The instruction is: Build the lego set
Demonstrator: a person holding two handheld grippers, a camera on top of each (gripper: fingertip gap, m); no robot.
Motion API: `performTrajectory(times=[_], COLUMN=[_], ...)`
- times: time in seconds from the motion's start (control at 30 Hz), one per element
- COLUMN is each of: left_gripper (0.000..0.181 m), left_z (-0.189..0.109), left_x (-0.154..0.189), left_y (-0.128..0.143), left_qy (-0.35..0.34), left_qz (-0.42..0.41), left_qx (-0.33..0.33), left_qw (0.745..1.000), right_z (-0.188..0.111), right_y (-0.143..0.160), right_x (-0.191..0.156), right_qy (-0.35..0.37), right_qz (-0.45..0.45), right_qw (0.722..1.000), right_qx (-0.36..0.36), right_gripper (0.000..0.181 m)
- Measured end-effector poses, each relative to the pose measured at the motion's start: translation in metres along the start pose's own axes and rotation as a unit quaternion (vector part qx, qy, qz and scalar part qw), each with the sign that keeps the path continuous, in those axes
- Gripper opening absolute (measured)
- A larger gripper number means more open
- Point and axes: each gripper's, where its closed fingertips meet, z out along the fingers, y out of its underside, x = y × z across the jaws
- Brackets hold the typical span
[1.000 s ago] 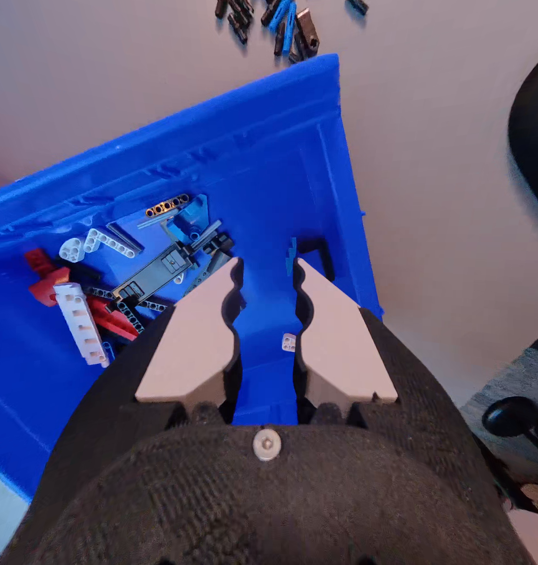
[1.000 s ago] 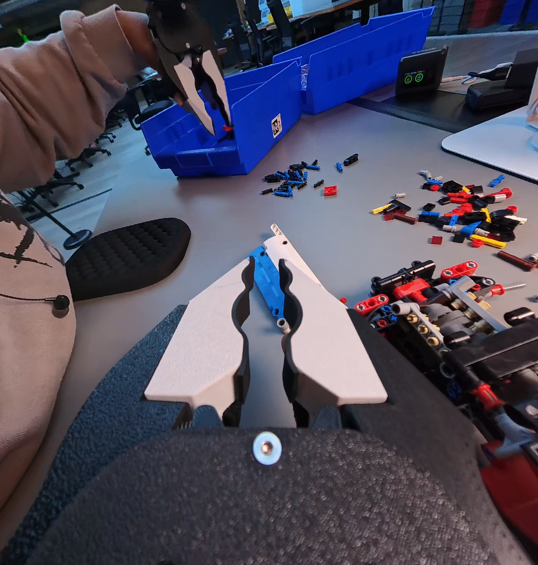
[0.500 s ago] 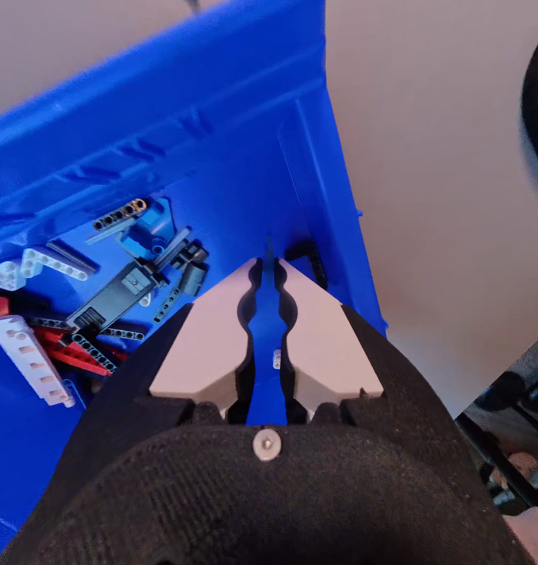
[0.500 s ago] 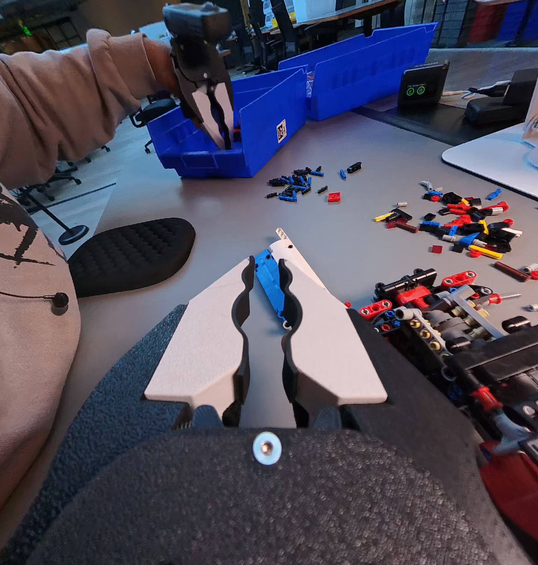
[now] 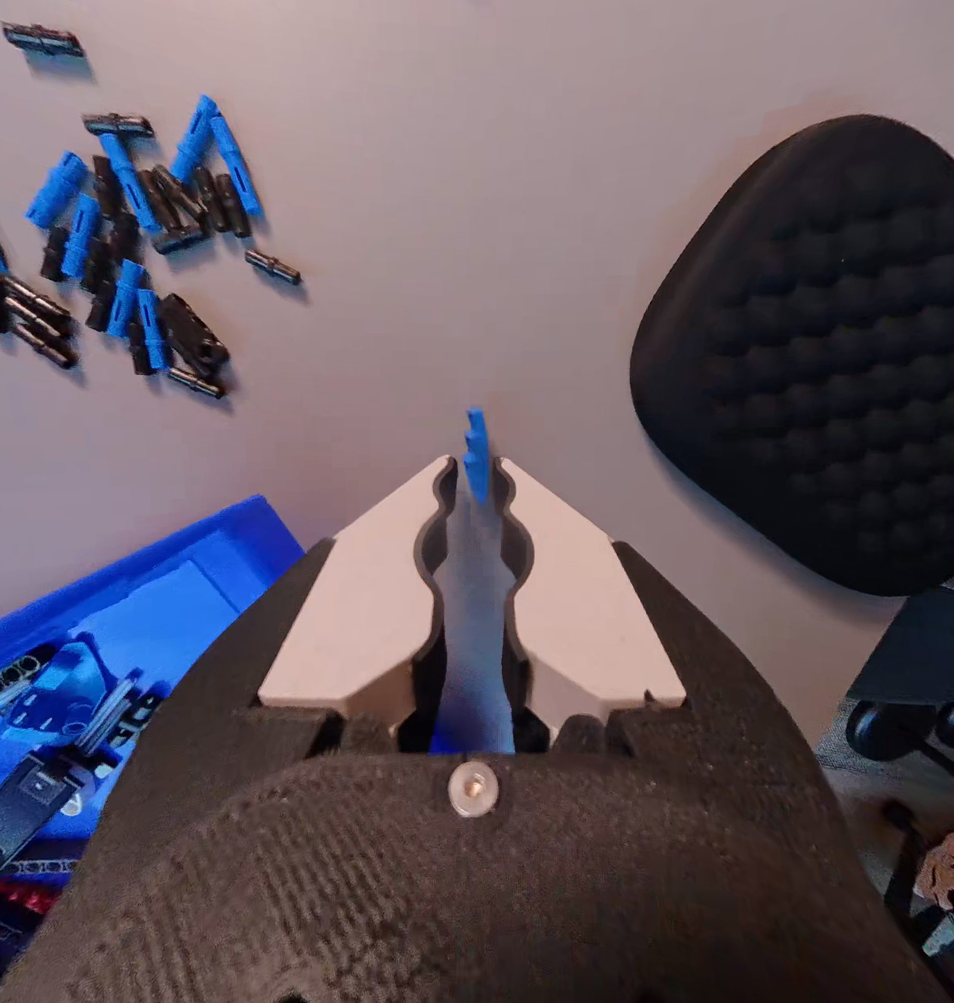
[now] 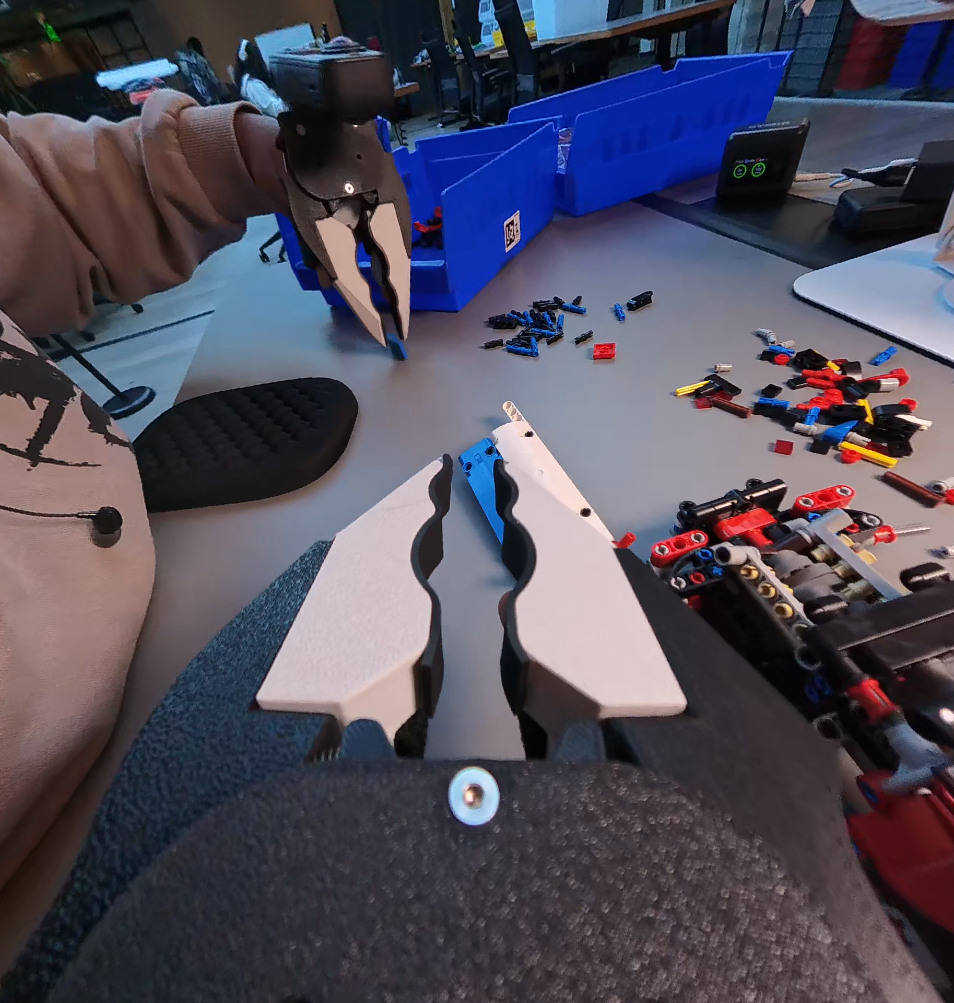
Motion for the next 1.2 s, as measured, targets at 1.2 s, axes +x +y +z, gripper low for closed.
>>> performTrajectory(times=[1.2], left_gripper=[0.019], left_z=[-0.036], left_x=[0.001], left_y=[0.095], left_qy=[-0.116], left_qz=[-0.193], left_qx=[-0.05], left_qw=[0.973], right_z=[-0.009], right_y=[-0.011], right_x=[-0.012], right_qy=[-0.017], right_qz=[-0.004], right_qw=[1.0], right_qx=[0.023], right_gripper=[0.013])
